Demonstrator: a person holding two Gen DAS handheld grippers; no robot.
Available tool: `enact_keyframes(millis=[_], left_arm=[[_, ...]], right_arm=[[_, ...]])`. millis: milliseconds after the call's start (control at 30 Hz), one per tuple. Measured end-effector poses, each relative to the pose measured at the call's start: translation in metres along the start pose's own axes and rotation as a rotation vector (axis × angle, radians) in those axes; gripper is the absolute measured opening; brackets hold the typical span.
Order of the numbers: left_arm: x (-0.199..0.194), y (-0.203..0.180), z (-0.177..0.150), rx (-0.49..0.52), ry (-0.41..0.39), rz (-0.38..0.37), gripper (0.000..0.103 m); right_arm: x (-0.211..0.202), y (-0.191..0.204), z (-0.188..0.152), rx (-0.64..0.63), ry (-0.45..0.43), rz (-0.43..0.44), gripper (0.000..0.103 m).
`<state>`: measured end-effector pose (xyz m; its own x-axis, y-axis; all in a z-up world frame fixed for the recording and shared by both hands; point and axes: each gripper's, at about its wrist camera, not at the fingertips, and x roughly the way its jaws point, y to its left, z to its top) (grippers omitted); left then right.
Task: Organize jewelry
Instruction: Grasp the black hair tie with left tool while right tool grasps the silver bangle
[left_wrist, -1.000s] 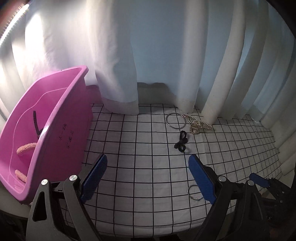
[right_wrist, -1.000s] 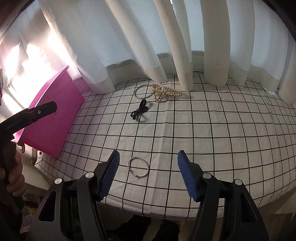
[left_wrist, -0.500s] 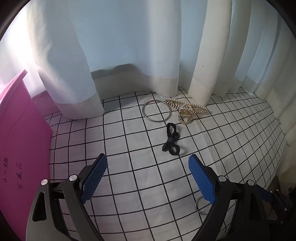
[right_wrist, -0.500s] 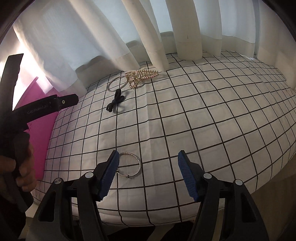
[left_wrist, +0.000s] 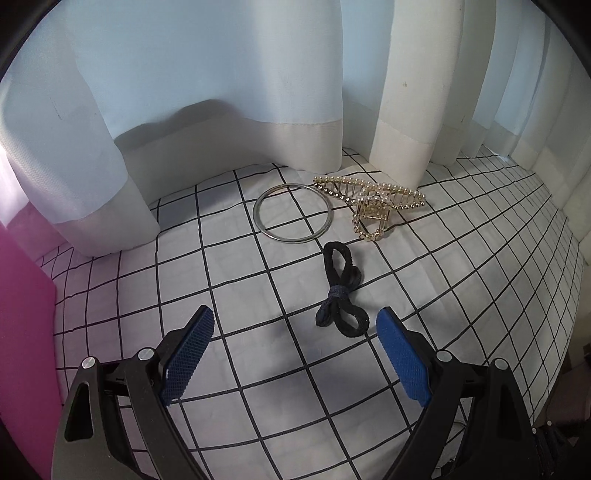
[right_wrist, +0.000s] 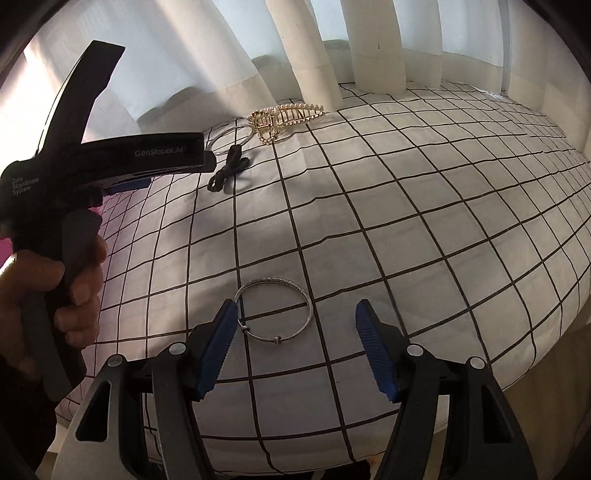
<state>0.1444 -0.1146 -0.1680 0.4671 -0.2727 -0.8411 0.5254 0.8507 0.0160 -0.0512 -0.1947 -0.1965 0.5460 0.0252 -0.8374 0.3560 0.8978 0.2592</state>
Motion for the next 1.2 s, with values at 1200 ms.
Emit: enact_keyframes(millis=[1200], left_arm=[[0.043,-0.027,0.001,0.068,-0.004,-0.030,0.069]], right_arm=[[0.016,0.032,-0.013,-0.181,-0.138,-0.161,0.072]])
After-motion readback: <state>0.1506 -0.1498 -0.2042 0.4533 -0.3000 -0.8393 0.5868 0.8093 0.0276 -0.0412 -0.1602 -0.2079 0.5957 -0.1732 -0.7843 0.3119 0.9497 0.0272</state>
